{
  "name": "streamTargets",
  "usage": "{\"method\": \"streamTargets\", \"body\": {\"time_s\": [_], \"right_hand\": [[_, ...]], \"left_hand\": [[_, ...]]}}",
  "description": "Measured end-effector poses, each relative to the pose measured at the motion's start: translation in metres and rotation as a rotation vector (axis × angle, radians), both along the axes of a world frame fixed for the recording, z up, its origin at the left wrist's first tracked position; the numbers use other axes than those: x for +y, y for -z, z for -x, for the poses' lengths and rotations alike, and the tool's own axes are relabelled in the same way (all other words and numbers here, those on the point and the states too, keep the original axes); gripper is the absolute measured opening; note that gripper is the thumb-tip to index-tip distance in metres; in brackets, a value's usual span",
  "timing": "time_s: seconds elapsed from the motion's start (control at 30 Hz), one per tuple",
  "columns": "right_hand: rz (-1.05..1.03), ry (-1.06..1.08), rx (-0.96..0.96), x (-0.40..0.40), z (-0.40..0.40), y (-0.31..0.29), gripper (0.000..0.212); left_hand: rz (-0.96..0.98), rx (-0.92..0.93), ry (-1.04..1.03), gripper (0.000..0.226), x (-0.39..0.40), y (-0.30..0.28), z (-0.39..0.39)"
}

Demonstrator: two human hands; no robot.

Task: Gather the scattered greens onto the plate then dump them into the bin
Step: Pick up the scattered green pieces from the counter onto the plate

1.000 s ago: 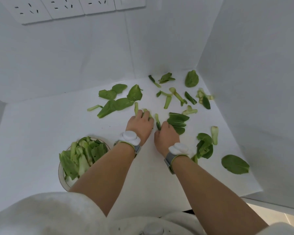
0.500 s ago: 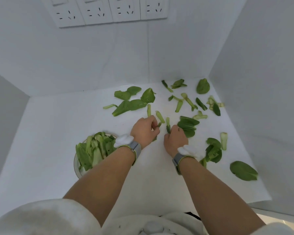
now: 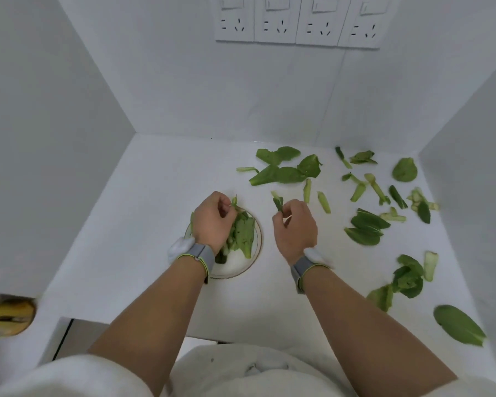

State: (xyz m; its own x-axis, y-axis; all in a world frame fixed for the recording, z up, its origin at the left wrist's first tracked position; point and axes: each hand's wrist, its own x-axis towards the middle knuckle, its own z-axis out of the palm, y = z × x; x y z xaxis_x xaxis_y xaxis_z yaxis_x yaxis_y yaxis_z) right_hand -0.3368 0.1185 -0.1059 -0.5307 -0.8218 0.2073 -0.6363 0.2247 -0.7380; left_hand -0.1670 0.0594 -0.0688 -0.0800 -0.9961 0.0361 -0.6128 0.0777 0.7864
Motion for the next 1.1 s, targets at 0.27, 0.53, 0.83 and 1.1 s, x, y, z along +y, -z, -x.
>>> {"method": "streamTargets", "body": {"time_s": [0.27, 0.53, 0.83, 1.1], "right_hand": [[0.002, -0.303, -0.023, -0.009, -0.065, -0.013, 0.010], [-0.202, -0.538, 0.194, -0.002, -0.087, 0.004, 0.021], [-0.244, -0.458, 0.276, 0.001, -0.071, 0.004, 0.019], [-0.307, -0.163, 0.038, -0.001, -0.028, 0.007, 0.013]], "left_hand": [[-0.072, -0.028, -0.130, 0.008, 0.011, 0.003, -0.059], [-0.128, -0.168, -0.071, 0.013, 0.019, 0.014, -0.081], [-0.071, -0.118, -0.115, 0.009, 0.012, 0.012, -0.077], [0.044, -0.162, -0.021, 0.012, -0.010, 0.004, -0.049]]}}
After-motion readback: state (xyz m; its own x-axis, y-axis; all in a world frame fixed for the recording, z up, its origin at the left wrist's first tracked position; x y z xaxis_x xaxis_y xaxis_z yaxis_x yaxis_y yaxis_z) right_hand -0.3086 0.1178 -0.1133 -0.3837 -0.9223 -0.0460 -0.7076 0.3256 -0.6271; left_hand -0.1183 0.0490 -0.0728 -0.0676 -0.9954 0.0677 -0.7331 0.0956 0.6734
